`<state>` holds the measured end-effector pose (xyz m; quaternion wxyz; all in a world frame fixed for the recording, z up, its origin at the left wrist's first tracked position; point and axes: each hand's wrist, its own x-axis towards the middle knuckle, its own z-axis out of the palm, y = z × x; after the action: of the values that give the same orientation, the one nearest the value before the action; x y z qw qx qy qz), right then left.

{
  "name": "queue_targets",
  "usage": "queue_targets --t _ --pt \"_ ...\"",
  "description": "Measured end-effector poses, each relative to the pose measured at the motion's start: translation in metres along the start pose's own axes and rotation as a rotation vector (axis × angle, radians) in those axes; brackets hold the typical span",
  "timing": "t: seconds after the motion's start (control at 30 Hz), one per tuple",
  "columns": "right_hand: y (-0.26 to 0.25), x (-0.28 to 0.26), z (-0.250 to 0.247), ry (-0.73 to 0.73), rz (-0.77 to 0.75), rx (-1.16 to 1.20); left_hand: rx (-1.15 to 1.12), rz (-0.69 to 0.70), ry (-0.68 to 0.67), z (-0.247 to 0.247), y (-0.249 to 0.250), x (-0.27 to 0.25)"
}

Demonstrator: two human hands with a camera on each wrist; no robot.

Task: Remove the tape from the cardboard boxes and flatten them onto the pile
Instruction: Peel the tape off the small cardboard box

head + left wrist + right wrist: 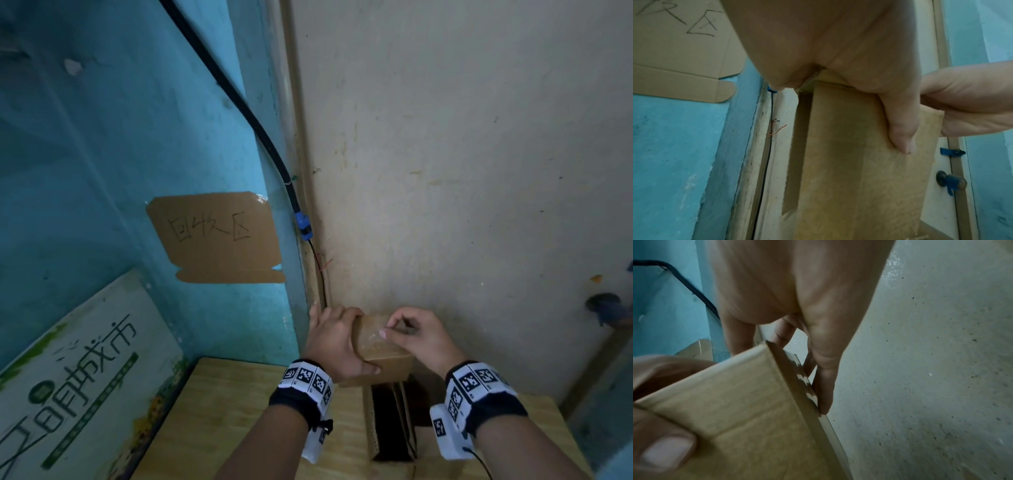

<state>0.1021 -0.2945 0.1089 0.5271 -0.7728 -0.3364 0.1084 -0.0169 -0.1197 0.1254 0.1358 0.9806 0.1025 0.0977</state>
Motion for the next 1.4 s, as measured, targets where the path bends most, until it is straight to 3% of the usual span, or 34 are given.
queue_targets --t 0.17,0.33,0.5,0.77,1.13,1.4 --pt "-0.004 0.0 0.001 -0.009 0.005 -0.103 -0.009 -0.002 -0.009 -0.004 0.001 0.005" --pt "-0.005 -0.002 0.001 -0.009 0.004 0.037 -0.018 0.011 -0.016 -0.007 -0.004 0.006" --pt "-0.003 0.0 0.004 0.028 -0.023 0.007 -0.007 0.005 0.0 0.003 -0.008 0.009" --pt "0.005 0.001 -0.01 0.025 0.003 0.008 -0.252 0.037 -0.063 0.019 -0.013 0.014" --pt "0.014 -0.006 -0.011 -0.007 0.059 -0.029 -0.213 0.07 -0.05 0.031 -0.008 0.026" --pt "0.023 -0.008 -0.027 0.111 0.108 0.047 -0.193 0.085 -0.048 0.031 0.013 0.038"
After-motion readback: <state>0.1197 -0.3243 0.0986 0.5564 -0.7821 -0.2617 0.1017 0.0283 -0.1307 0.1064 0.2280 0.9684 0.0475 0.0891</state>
